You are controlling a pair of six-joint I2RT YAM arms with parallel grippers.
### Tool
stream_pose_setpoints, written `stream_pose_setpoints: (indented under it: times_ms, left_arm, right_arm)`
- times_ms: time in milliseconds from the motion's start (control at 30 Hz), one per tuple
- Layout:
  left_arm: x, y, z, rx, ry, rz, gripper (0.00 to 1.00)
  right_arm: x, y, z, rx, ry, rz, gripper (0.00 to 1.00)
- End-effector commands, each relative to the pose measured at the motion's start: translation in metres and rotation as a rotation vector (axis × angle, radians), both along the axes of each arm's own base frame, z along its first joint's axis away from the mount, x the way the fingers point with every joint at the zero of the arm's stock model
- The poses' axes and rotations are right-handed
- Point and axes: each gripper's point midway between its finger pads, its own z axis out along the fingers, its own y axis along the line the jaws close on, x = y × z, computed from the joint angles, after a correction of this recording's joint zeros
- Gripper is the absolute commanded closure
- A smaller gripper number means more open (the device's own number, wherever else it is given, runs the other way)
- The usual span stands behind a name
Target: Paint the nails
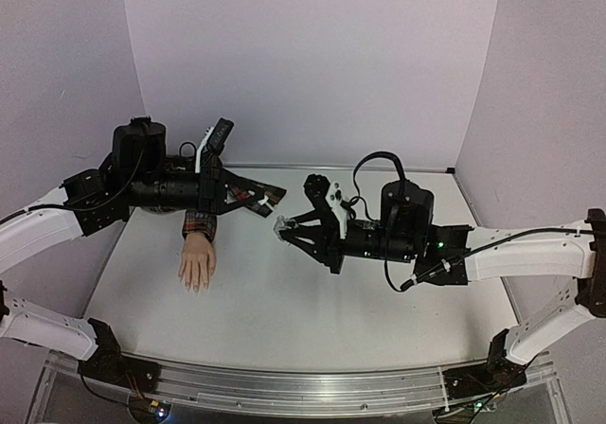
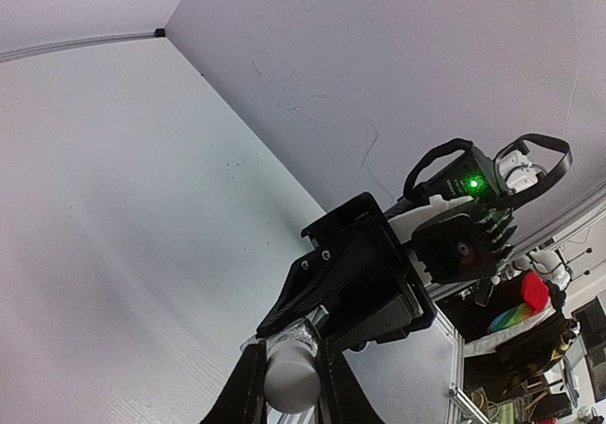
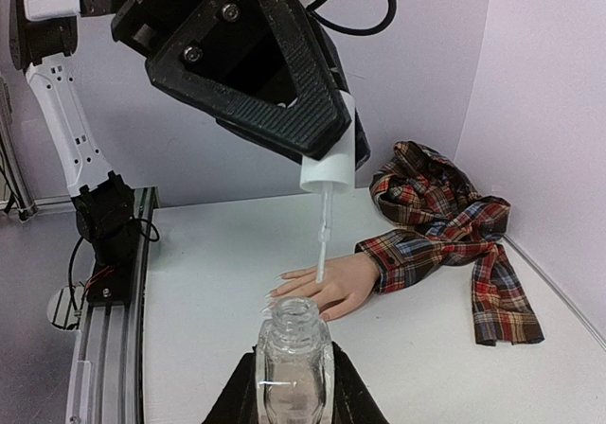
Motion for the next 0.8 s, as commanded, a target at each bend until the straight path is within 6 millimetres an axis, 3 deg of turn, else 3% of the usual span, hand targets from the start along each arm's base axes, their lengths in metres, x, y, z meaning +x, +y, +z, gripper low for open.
stream_pose_setpoints:
  times_ms: [0, 767]
  left_arm:
    - [-0.007, 0.0, 0.033, -0.084, -0.057, -0.025, 1.0]
    - [-0.005, -0.003, 0.023, -0.044, -0.051, -0.018, 1.0]
  right_arm:
    - [0.005, 0.007, 0.032, 0.087, -0.036, -0.016, 1.0]
    - [0.007, 0.009, 0.037, 0.098, -0.042, -0.021, 1.0]
